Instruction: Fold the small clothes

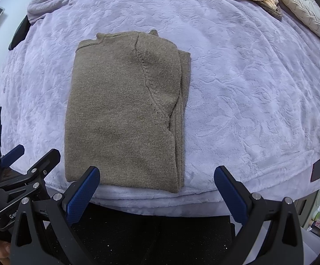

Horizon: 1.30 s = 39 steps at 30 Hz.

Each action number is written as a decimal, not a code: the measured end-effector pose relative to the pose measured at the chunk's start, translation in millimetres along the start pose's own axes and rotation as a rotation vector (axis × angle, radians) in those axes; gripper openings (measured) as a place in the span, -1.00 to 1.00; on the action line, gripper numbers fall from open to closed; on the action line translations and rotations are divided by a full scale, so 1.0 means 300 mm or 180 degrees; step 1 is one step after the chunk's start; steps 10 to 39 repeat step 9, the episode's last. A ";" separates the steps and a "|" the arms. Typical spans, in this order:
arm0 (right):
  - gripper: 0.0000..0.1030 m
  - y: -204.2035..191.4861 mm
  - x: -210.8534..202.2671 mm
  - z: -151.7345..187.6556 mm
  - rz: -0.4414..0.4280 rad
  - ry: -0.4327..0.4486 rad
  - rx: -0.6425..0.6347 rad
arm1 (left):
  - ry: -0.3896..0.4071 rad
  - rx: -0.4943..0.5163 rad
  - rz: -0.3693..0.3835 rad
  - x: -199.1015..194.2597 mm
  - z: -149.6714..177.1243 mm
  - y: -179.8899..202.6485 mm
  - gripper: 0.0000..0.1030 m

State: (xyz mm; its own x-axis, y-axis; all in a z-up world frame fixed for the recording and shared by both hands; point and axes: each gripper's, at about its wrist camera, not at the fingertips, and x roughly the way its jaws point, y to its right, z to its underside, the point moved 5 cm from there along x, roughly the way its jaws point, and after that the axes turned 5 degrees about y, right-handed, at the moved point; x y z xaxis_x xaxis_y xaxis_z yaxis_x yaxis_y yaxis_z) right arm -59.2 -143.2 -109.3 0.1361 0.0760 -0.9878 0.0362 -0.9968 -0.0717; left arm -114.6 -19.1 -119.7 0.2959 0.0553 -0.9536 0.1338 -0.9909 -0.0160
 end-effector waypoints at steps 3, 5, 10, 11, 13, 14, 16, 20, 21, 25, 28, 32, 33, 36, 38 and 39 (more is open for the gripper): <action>0.99 -0.001 0.000 0.000 0.0000 -0.0003 0.0006 | 0.0020 0.0003 -0.0011 0.001 -0.002 0.000 0.98; 0.99 -0.002 0.000 0.003 -0.0002 -0.0001 0.0010 | 0.0044 0.0007 -0.0003 -0.001 -0.004 0.001 0.98; 0.99 -0.001 0.000 0.002 -0.0001 -0.0003 0.0011 | 0.0038 0.0026 0.0033 0.000 -0.003 0.006 0.98; 0.99 -0.001 0.000 0.002 -0.0001 -0.0003 0.0011 | 0.0038 0.0026 0.0033 0.000 -0.003 0.006 0.98; 0.99 -0.001 0.000 0.002 -0.0001 -0.0003 0.0011 | 0.0038 0.0026 0.0033 0.000 -0.003 0.006 0.98; 0.99 -0.001 0.000 0.002 -0.0001 -0.0003 0.0011 | 0.0038 0.0026 0.0033 0.000 -0.003 0.006 0.98; 0.99 -0.001 0.000 0.002 -0.0001 -0.0003 0.0011 | 0.0038 0.0026 0.0033 0.000 -0.003 0.006 0.98; 0.99 -0.001 0.000 0.002 -0.0001 -0.0003 0.0011 | 0.0038 0.0026 0.0033 0.000 -0.003 0.006 0.98; 0.99 -0.001 0.000 0.002 -0.0001 -0.0003 0.0011 | 0.0038 0.0026 0.0033 0.000 -0.003 0.006 0.98; 0.99 -0.001 0.000 0.002 -0.0001 -0.0003 0.0011 | 0.0038 0.0026 0.0033 0.000 -0.003 0.006 0.98; 0.99 -0.001 0.000 0.002 -0.0001 -0.0003 0.0011 | 0.0038 0.0026 0.0033 0.000 -0.003 0.006 0.98; 0.99 -0.001 0.000 0.002 -0.0001 -0.0003 0.0011 | 0.0038 0.0026 0.0033 0.000 -0.003 0.006 0.98; 0.99 -0.001 0.000 0.002 -0.0001 -0.0003 0.0011 | 0.0038 0.0026 0.0033 0.000 -0.003 0.006 0.98; 0.99 -0.001 0.000 0.002 -0.0001 -0.0003 0.0011 | 0.0038 0.0026 0.0033 0.000 -0.003 0.006 0.98; 0.99 -0.001 0.000 0.002 -0.0001 -0.0003 0.0011 | 0.0038 0.0026 0.0033 0.000 -0.003 0.006 0.98; 0.99 -0.001 0.000 0.002 -0.0001 -0.0003 0.0011 | 0.0038 0.0026 0.0033 0.000 -0.003 0.006 0.98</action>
